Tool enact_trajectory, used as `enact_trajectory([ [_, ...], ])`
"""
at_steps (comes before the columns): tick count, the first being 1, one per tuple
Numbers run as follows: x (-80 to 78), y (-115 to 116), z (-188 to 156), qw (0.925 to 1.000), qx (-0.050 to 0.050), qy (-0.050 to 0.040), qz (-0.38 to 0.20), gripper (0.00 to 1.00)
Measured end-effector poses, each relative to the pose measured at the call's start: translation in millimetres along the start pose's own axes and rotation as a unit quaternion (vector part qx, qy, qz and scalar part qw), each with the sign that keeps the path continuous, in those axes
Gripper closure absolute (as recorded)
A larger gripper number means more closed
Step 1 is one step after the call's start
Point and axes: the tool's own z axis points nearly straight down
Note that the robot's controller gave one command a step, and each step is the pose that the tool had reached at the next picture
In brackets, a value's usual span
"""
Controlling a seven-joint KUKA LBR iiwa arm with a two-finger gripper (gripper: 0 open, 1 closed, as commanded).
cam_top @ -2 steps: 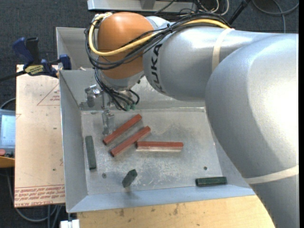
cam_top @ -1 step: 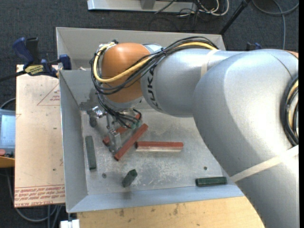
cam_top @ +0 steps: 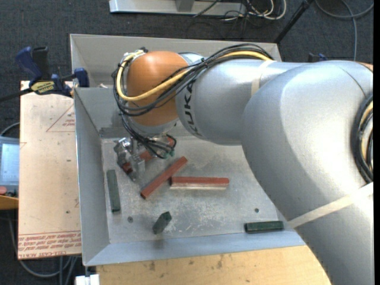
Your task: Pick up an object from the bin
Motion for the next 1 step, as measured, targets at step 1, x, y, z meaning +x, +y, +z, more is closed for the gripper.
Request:
enact_trajectory([
  [1, 12.2, -3.5, -139.4, 0.9996, 0.001, -0.0042, 0.028, 1.00],
])
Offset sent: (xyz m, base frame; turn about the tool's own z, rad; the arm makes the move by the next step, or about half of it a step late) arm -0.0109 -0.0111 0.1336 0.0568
